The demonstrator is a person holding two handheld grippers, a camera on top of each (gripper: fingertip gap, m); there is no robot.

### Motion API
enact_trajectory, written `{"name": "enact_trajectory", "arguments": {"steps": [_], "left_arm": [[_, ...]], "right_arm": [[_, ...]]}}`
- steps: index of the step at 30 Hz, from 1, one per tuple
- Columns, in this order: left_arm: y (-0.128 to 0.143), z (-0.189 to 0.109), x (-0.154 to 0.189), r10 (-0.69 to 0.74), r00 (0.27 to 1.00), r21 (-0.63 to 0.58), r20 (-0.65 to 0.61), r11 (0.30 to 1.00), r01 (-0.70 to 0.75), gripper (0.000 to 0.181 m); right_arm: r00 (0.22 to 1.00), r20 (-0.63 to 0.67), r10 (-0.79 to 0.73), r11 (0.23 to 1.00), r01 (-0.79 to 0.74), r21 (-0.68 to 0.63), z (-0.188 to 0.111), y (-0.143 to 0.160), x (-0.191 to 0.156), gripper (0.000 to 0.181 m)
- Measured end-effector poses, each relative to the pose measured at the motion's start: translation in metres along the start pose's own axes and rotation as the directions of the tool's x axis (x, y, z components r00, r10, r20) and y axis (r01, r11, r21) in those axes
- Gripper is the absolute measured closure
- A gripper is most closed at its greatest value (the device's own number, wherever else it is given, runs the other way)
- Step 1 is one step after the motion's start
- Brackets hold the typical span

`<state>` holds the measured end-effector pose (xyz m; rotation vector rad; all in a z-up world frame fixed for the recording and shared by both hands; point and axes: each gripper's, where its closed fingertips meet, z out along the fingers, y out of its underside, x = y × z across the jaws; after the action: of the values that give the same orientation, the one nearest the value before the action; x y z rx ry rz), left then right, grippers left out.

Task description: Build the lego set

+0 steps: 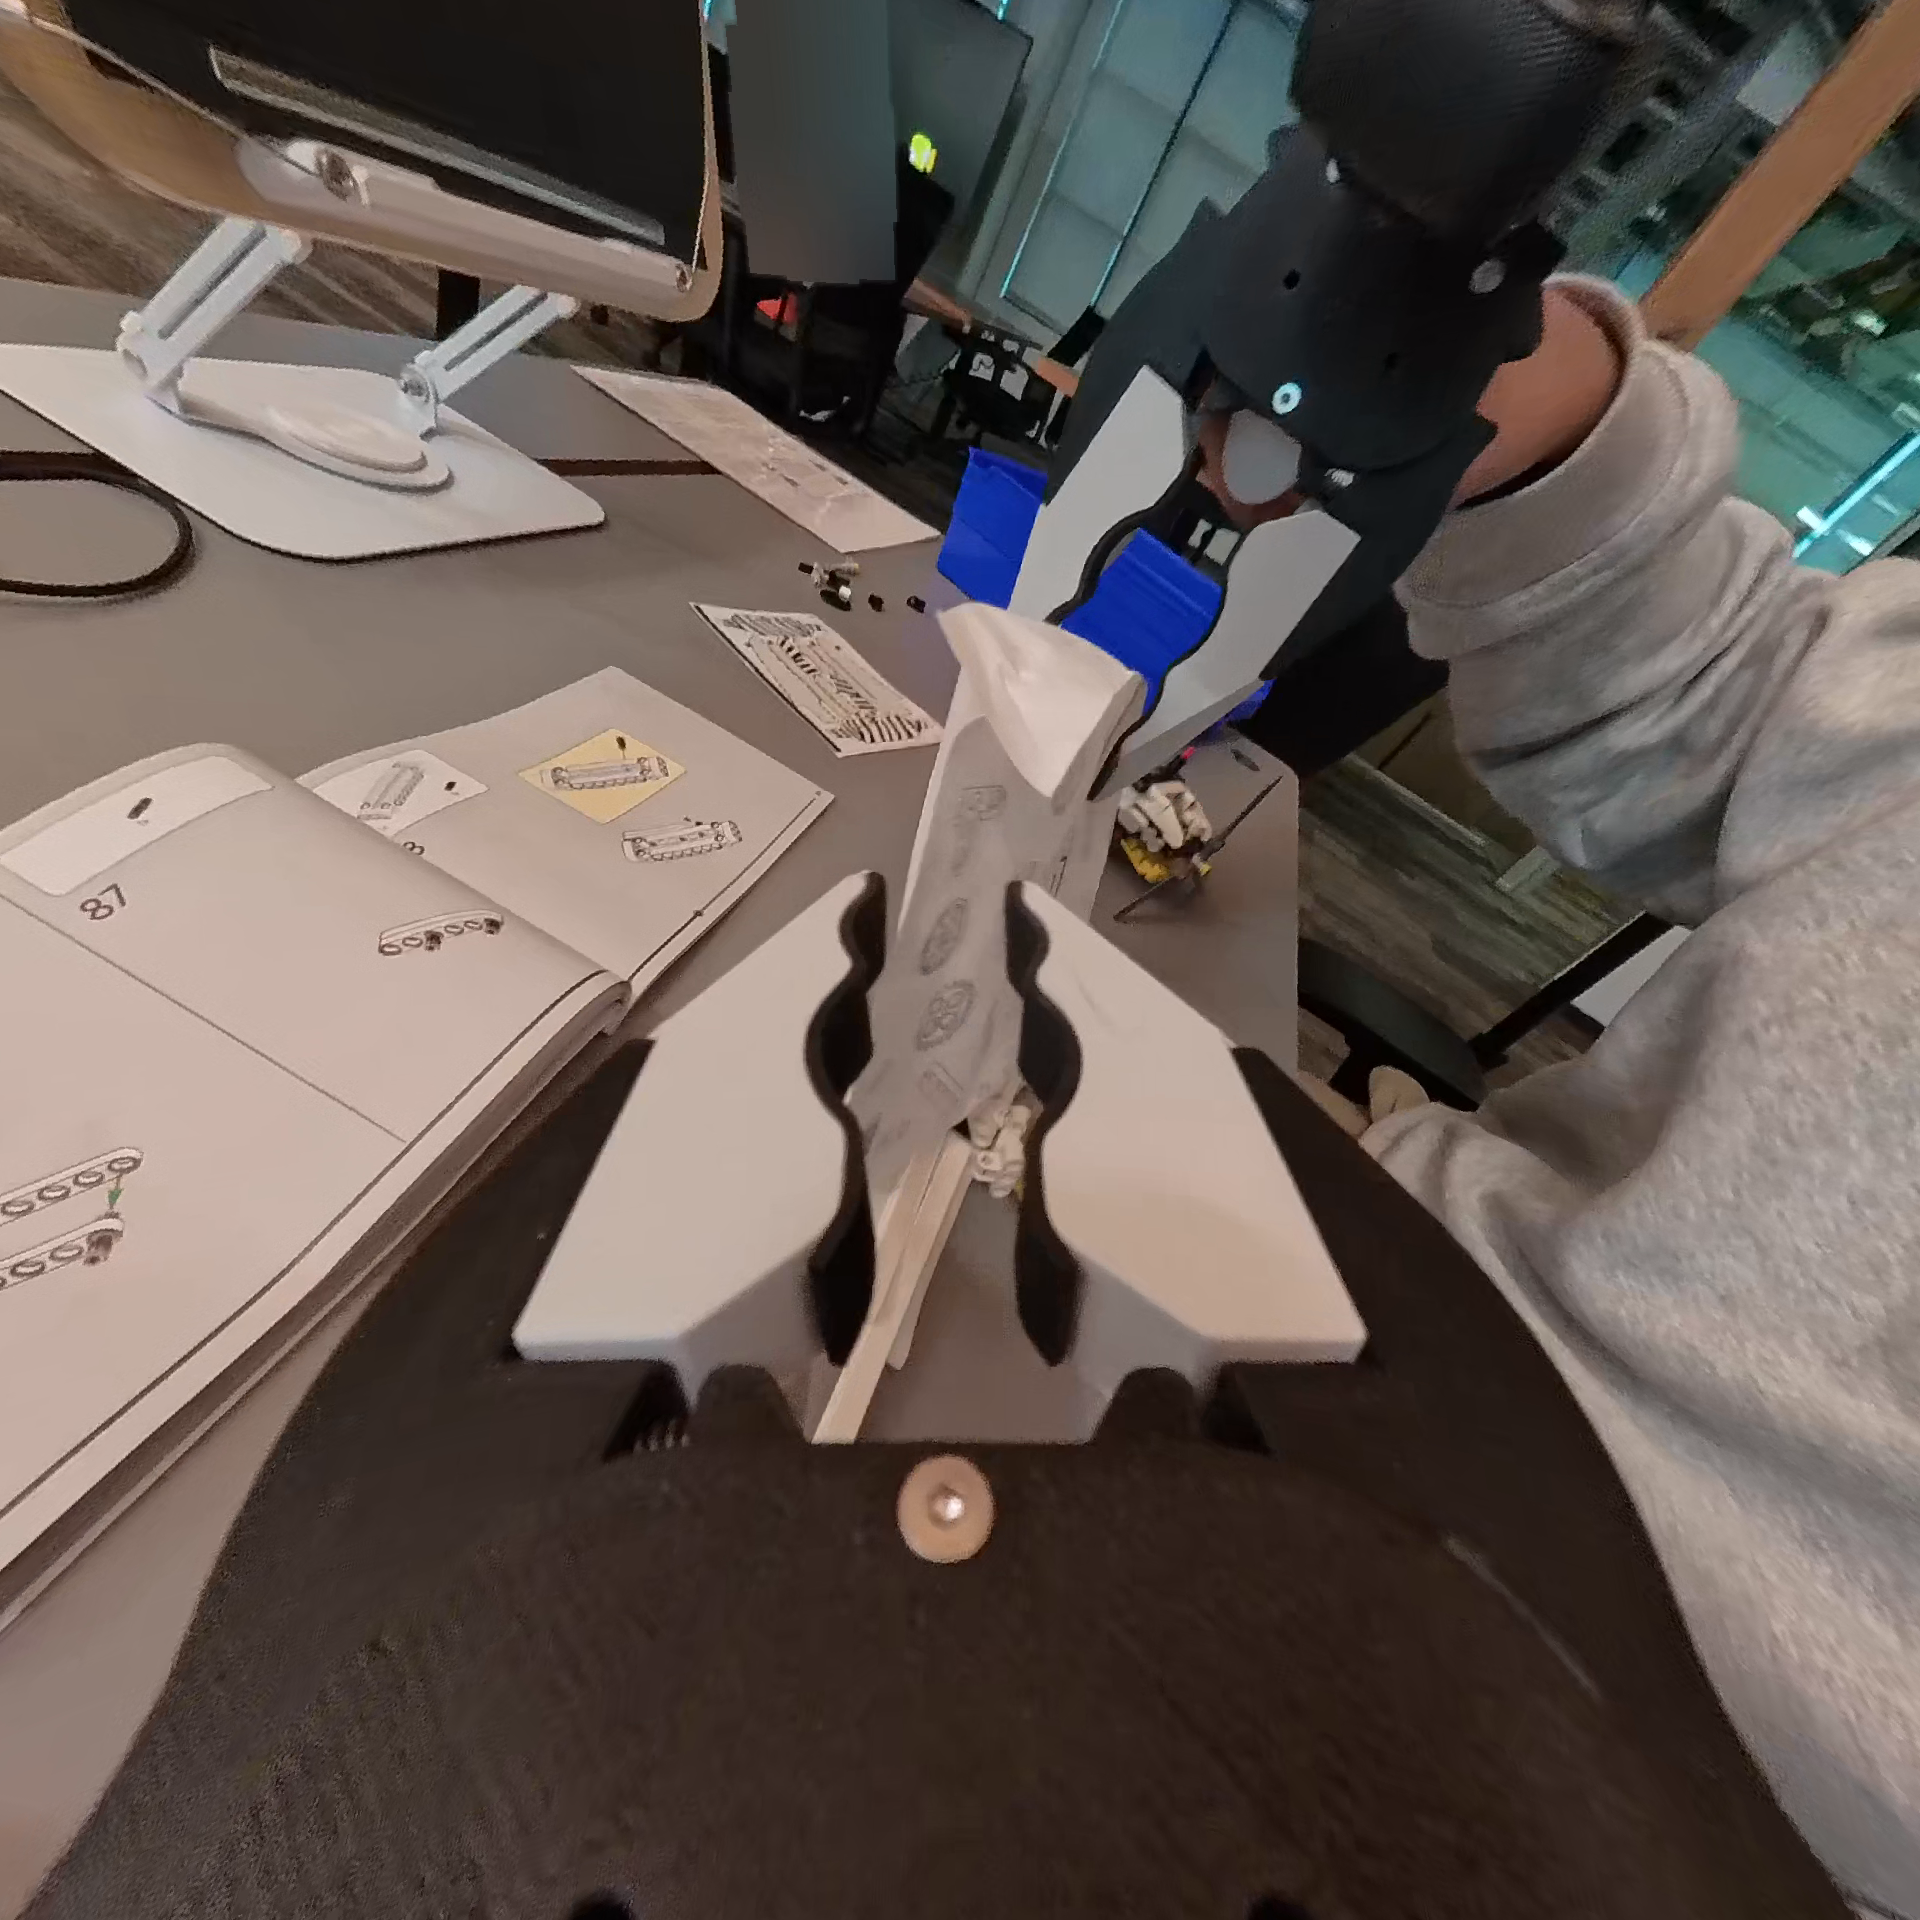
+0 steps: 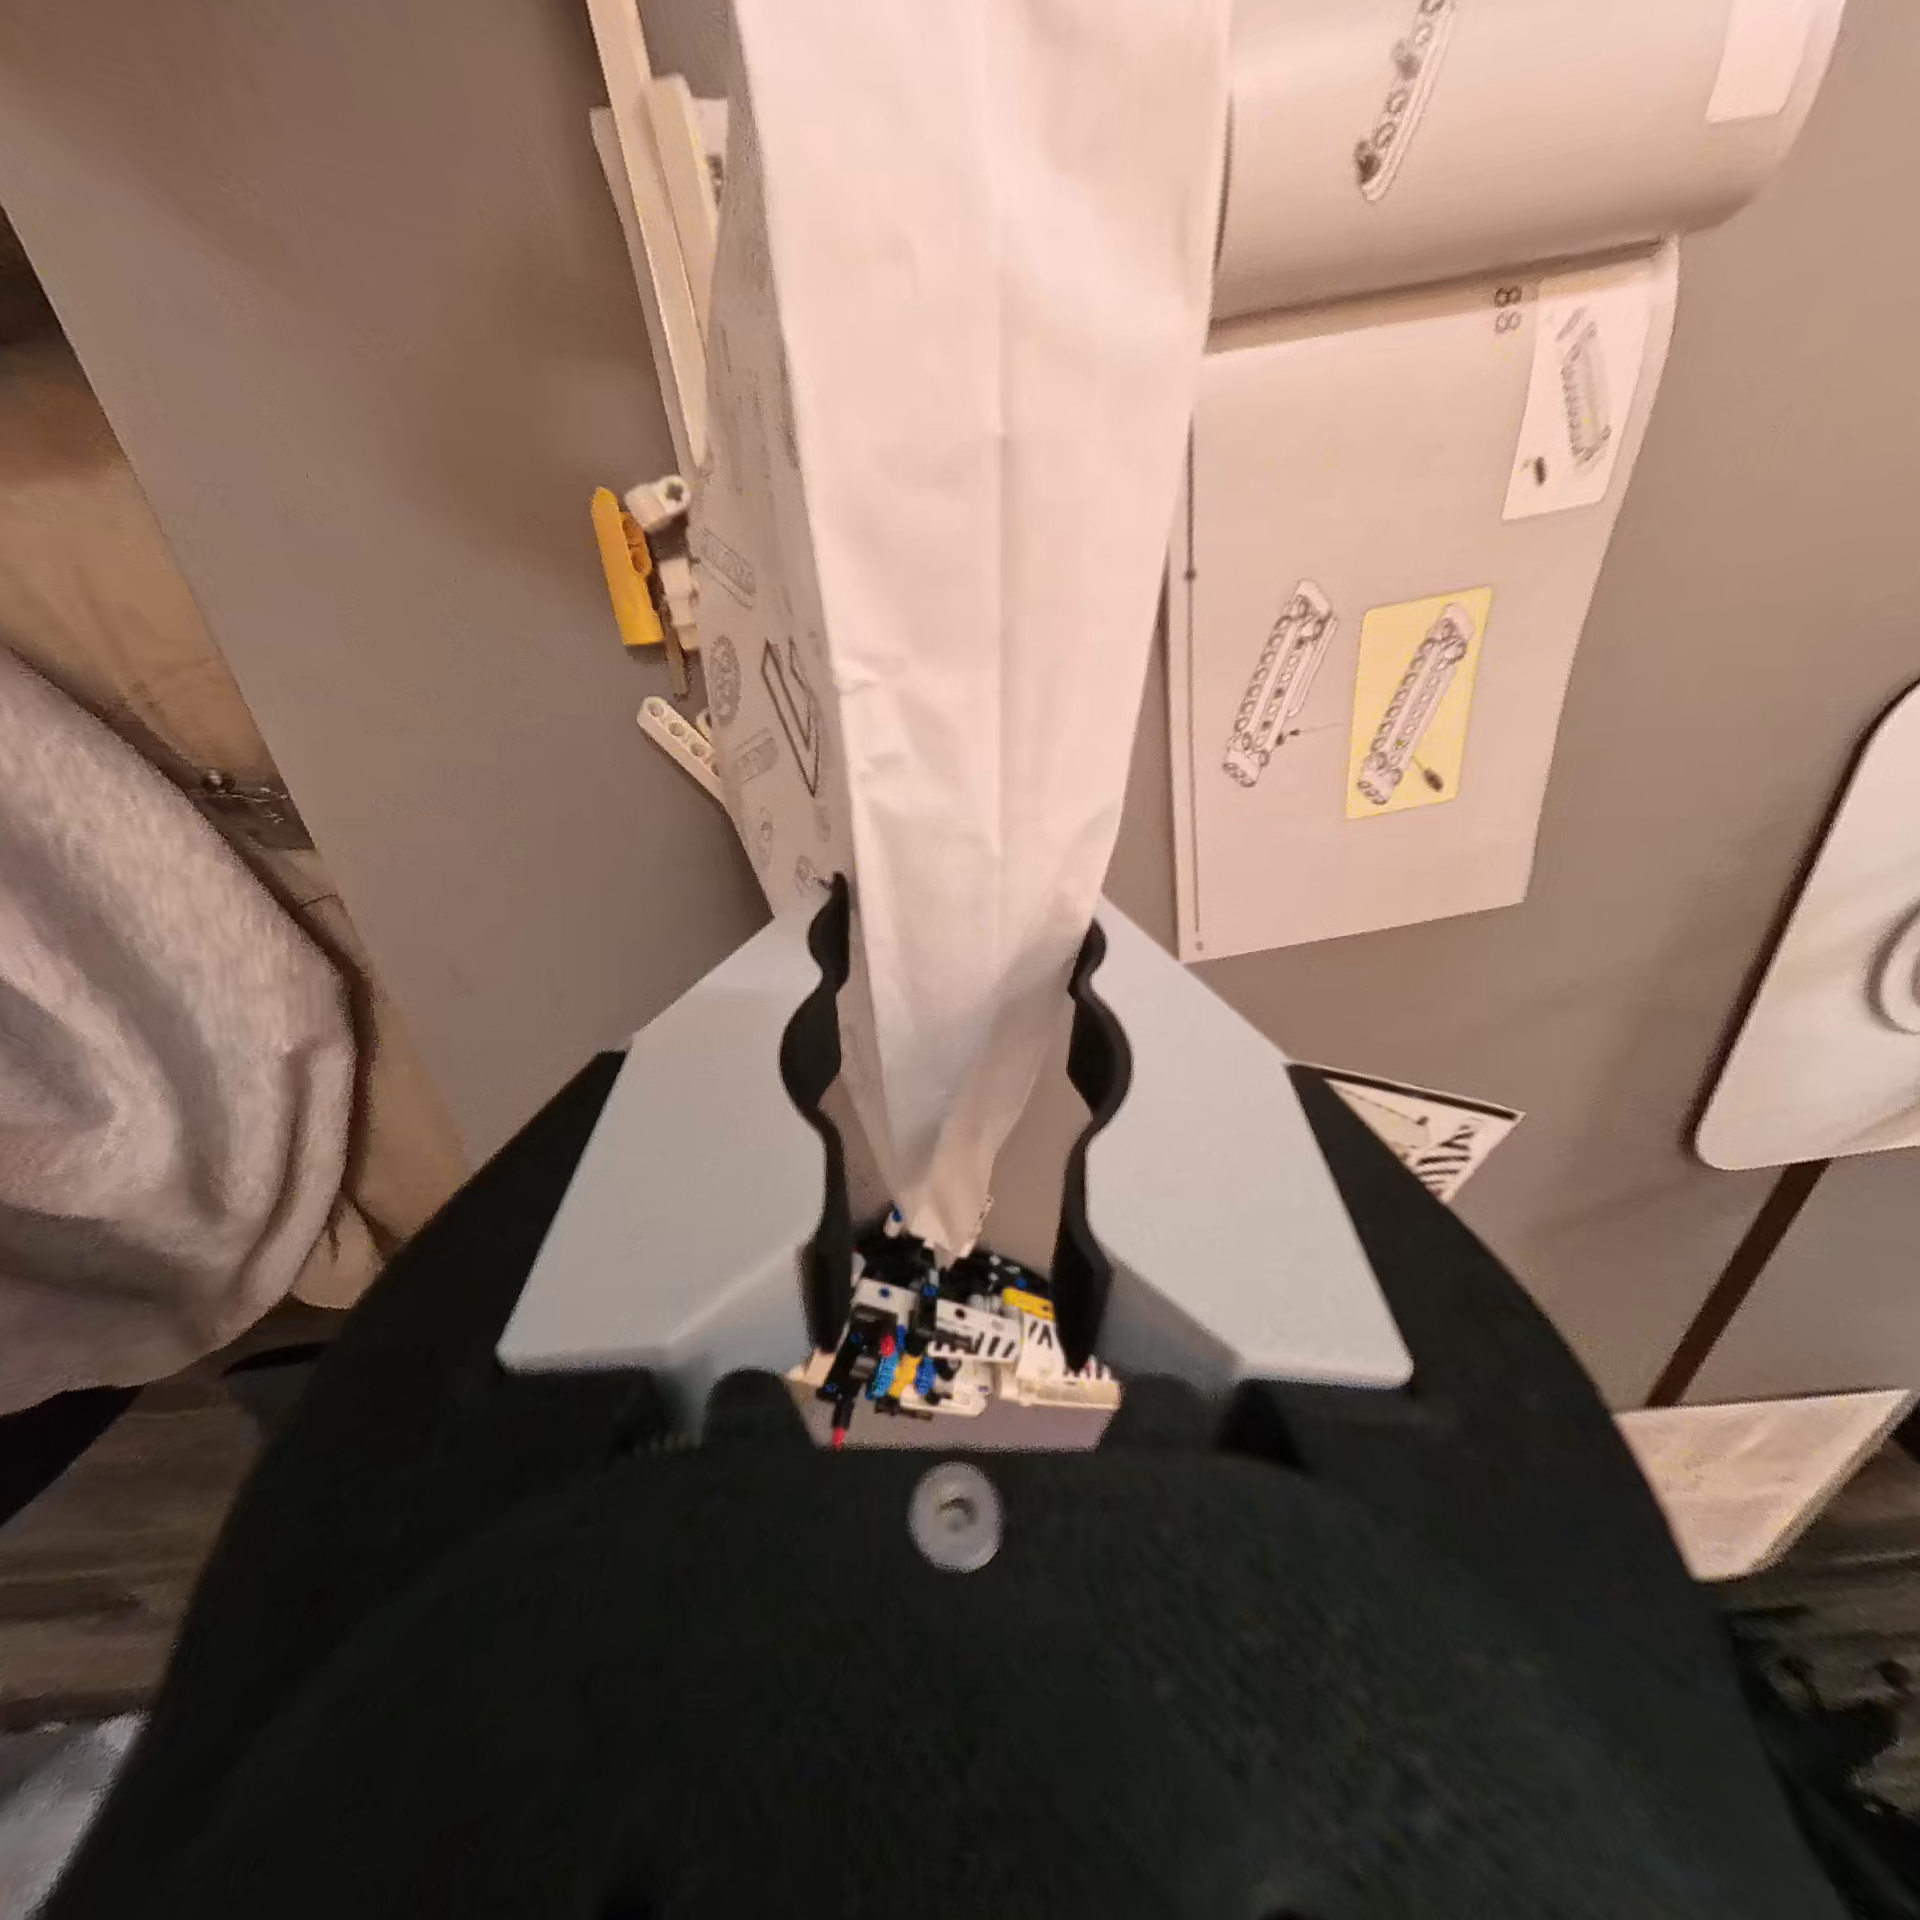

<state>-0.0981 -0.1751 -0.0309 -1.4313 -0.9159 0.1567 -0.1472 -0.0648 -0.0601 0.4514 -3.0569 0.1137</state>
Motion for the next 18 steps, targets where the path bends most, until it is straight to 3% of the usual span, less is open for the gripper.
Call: {"name": "enact_trajectory", "arguments": {"steps": [4, 18], "left_arm": [[-0.011, -0.003, 0.001, -0.034, 0.999, 0.061, -0.013, 0.998, 0.034, 0.141], [-0.011, -0.008, -0.001, -0.065, 0.998, 0.071, -0.019, 0.995, 0.066, 0.133]], "right_arm": [[0.999, 0.029, 0.03, 0.999, -0.031, 0.03, -0.01, 0.002, 0.003, 0.145], [0.996, -0.08, -0.046, 0.998, 0.043, -0.038, -0.041, -0.002, 0.003, 0.146]]}}
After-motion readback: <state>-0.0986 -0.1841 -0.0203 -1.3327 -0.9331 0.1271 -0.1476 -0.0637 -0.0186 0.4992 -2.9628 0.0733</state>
